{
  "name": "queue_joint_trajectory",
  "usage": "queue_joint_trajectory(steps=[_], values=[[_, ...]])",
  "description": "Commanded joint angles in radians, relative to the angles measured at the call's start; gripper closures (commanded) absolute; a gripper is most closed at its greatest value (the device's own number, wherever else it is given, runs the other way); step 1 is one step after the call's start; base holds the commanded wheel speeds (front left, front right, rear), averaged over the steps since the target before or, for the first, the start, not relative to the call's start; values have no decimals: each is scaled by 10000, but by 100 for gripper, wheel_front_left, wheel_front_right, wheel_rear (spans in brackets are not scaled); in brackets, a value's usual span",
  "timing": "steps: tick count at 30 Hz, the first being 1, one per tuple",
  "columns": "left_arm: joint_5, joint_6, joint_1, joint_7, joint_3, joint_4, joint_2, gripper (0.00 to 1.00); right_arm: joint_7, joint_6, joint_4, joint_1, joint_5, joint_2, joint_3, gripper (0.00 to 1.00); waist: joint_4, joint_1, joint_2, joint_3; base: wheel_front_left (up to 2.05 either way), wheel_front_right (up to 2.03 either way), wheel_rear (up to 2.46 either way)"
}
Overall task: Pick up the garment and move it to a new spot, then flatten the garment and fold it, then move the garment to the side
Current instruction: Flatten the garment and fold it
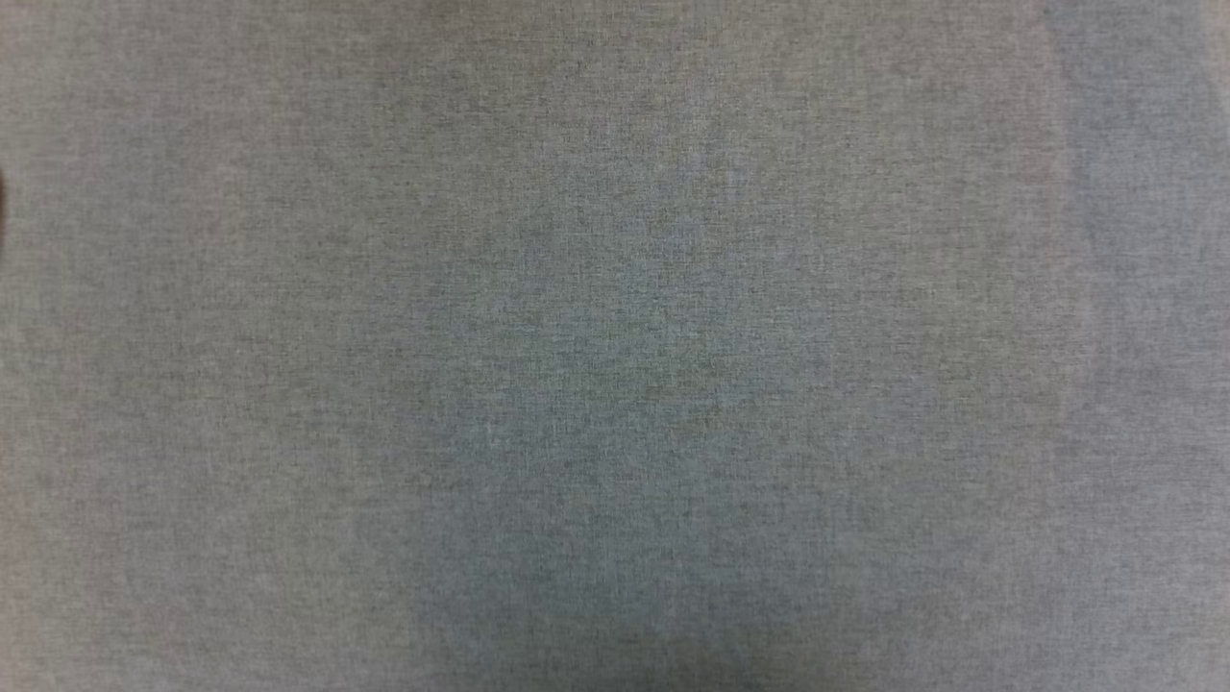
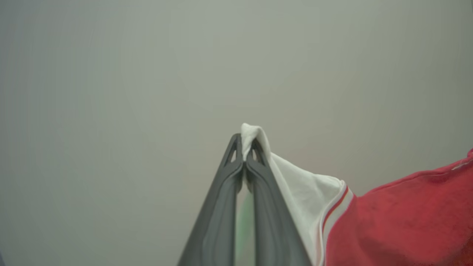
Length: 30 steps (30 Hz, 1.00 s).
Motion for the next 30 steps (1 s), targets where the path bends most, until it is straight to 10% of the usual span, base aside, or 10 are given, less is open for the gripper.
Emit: queue_joint_trajectory(steps=[1, 17, 30], values=[[-121, -26, 617, -51, 39, -146, 122, 100, -198, -6, 35, 507, 222, -2, 131, 100, -7, -1, 0, -104, 0, 0, 0], [564, 157, 9537, -59, 1903, -3789, -194, 100, -1446, -6, -1026, 6142, 2325, -1119, 2458, 100, 85, -1, 0, -2043, 0, 0, 0], [706, 218, 14537, -60, 2080, -4215, -955, 100, -1694, -6, -1871, 10239, 3410, -1741, 3107, 100, 273, -1, 0, -4175, 0, 0, 0]])
